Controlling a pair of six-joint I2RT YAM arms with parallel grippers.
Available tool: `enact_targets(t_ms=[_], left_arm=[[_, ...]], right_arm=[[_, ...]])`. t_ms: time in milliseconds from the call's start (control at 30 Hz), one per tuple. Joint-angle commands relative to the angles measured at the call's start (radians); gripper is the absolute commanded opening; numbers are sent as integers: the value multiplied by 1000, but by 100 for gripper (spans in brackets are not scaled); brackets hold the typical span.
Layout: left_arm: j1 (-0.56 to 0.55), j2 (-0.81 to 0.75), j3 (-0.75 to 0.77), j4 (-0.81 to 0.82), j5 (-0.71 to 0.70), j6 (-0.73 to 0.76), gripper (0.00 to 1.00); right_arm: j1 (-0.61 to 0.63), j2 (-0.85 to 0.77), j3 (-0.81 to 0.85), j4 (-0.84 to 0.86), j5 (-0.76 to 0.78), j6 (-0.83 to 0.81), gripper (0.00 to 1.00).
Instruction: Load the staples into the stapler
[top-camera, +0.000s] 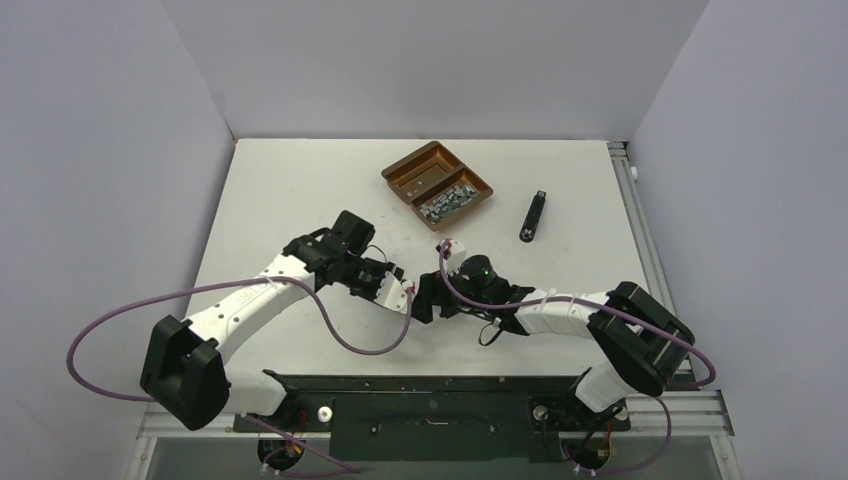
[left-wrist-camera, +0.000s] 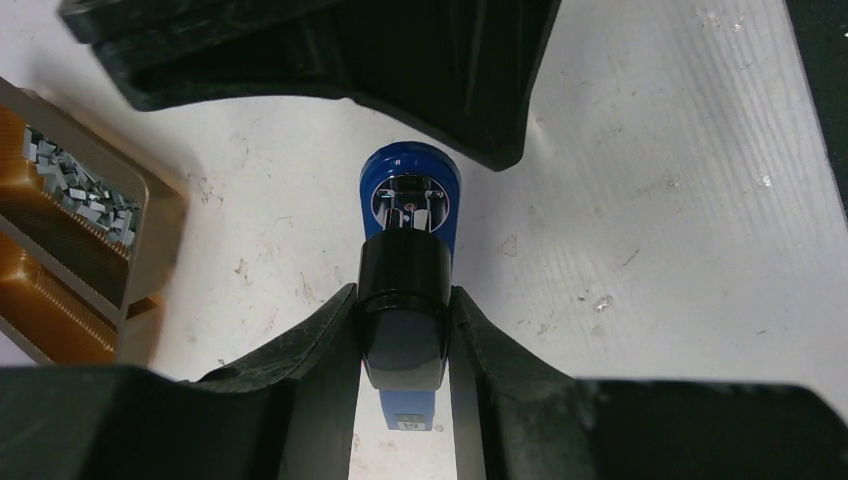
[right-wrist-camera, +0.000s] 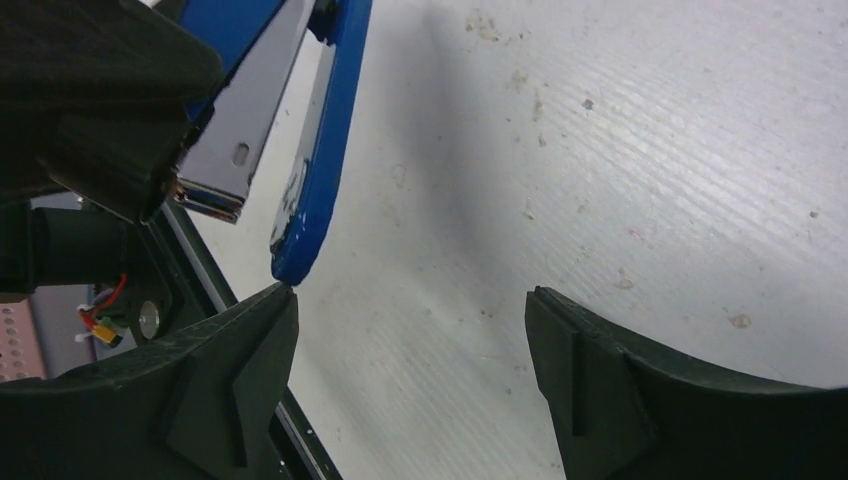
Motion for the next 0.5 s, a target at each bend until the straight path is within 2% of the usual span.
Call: enact_targets(t_ms=[0, 267, 400, 467], left_arm=[[-4, -54, -22, 38, 61, 4, 5], [-6, -83, -29, 62, 99, 21, 5], [-5, -98, -20, 57, 121, 21, 4], [-6, -105, -19, 47, 134, 28, 4]], right_arm=[[-10, -4, 48, 117, -74, 27, 81], [-16, 40, 94, 112, -162, 32, 72], [-28, 70, 105, 129, -181, 49, 58], [-34, 80, 109, 146, -186, 60, 44]])
